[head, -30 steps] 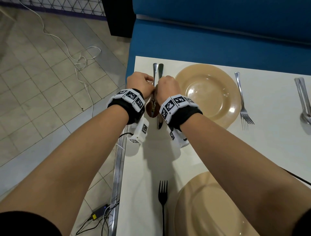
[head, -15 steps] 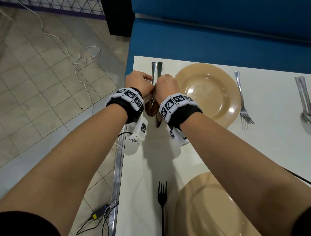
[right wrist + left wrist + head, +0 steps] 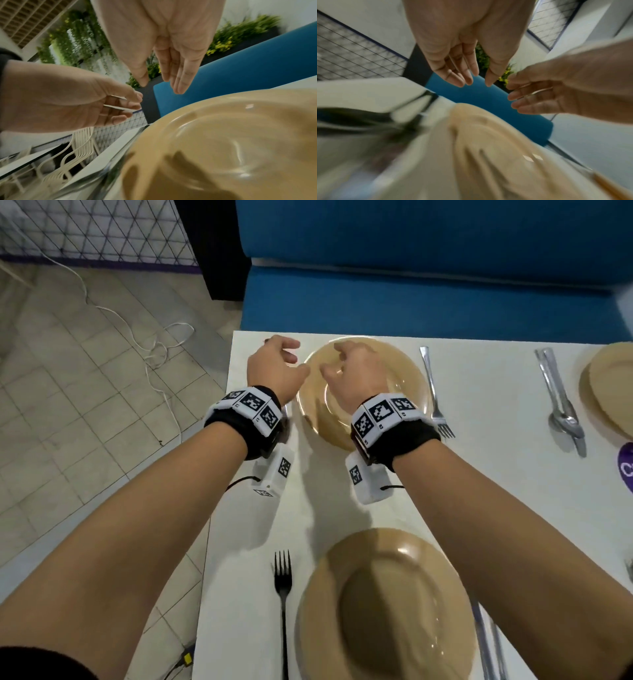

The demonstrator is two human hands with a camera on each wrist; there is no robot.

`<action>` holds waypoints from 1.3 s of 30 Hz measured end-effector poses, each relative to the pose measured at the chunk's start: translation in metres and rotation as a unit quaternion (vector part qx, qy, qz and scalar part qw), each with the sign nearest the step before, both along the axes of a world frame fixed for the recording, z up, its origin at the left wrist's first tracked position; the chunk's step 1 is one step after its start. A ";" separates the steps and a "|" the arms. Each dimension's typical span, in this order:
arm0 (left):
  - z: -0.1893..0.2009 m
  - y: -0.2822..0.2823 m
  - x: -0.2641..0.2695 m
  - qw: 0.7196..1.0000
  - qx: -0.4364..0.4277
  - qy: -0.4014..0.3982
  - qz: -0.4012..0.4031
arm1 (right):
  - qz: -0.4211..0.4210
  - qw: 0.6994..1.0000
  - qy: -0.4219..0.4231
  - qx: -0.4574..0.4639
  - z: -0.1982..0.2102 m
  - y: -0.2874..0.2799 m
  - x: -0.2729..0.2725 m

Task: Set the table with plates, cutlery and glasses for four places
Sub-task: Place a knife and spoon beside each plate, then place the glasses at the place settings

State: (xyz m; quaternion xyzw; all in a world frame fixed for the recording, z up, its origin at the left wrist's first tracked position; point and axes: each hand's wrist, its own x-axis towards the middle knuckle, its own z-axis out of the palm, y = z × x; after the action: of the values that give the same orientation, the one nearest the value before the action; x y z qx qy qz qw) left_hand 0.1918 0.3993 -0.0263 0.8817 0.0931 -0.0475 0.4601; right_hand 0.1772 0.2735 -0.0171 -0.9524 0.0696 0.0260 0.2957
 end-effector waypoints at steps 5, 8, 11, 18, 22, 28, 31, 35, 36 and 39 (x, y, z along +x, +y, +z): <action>0.028 -0.109 -0.033 0.992 -0.007 -0.003 -0.127 | -0.116 0.992 -0.030 0.049 0.016 -0.116 -0.040; 0.041 -0.196 -0.056 0.985 -0.005 -0.014 -0.172 | -0.180 0.981 -0.030 0.065 0.024 -0.209 -0.075; 0.052 -0.284 -0.081 0.981 -0.021 -0.019 -0.191 | -0.218 0.974 -0.021 0.062 0.030 -0.306 -0.111; 0.071 -0.450 -0.130 0.972 -0.060 -0.014 -0.227 | -0.302 0.949 -0.013 0.085 0.046 -0.481 -0.178; 0.067 -0.537 -0.147 0.960 -0.069 -0.022 -0.269 | -0.369 0.924 -0.031 0.096 0.039 -0.567 -0.214; 0.049 -0.698 -0.176 0.943 -0.061 0.015 -0.327 | -0.448 0.888 -0.014 0.102 0.017 -0.727 -0.272; 0.038 -0.787 -0.186 0.937 -0.056 0.030 -0.342 | -0.478 0.870 -0.011 0.117 0.008 -0.820 -0.282; 0.032 -0.889 -0.193 0.937 -0.058 0.037 -0.342 | -0.493 0.858 -0.031 0.140 0.006 -0.922 -0.276; 0.030 -0.909 -0.194 0.938 -0.059 0.036 -0.340 | -0.487 0.860 -0.032 0.152 0.007 -0.941 -0.272; 0.022 -0.957 -0.190 0.945 -0.057 0.027 -0.321 | -0.459 0.866 -0.038 0.194 0.003 -0.981 -0.252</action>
State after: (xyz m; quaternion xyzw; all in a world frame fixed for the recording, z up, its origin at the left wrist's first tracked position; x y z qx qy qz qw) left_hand 0.0023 -0.5579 -0.0043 0.8354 -0.1852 -0.2218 0.4677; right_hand -0.0752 -0.7077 -0.0140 -0.7369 0.4806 -0.1362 0.4556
